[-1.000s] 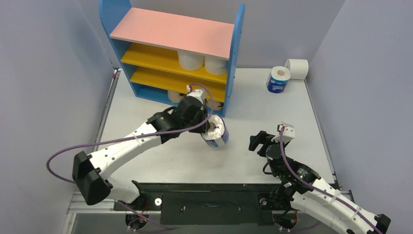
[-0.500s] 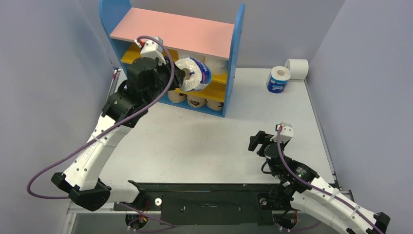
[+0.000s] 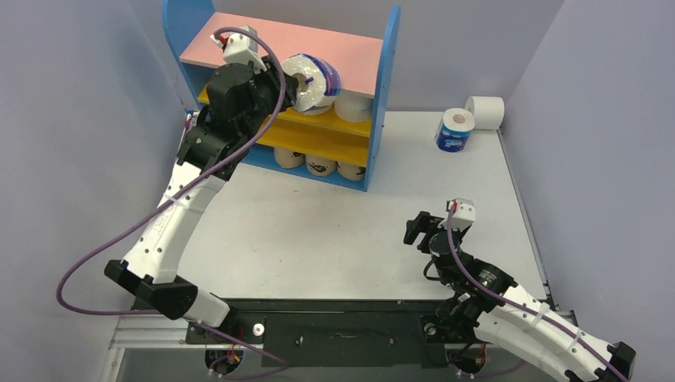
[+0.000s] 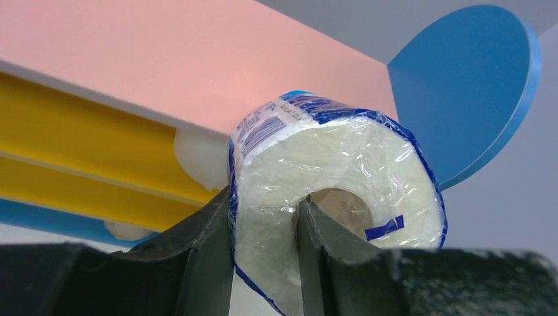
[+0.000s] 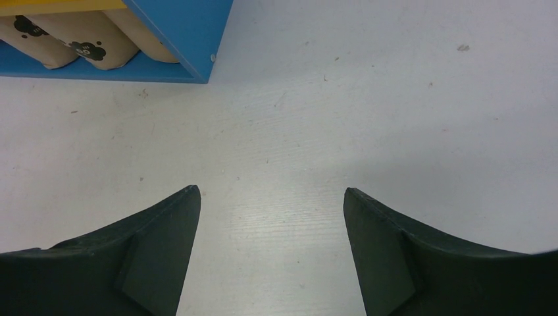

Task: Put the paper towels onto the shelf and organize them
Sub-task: Place the paper towel on the shelf.

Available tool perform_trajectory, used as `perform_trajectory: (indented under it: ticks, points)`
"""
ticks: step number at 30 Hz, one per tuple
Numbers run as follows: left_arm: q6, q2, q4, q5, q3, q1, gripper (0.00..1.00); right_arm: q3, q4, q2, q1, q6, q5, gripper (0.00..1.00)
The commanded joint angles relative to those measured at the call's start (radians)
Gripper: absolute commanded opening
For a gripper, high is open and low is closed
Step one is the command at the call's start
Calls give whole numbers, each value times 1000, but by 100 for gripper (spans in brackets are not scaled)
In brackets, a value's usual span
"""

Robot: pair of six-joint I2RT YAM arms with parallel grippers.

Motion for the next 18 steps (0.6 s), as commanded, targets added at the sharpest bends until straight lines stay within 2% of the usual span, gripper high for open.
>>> perform_trajectory:
  ticks: [1,11,15,18]
  points:
    - [12,58,125,4,176,1,25,-11,59,3,-9,-10,-9,75]
    - [4,162,111,36,311,1,25,-18,89,17,-19,-22,-24,75]
    - [-39,127,79,40,258,1,25,-23,90,19,-23,-23,-26,75]
    - [-56,34,55,22,156,1,25,-32,94,19,-24,-20,-29,75]
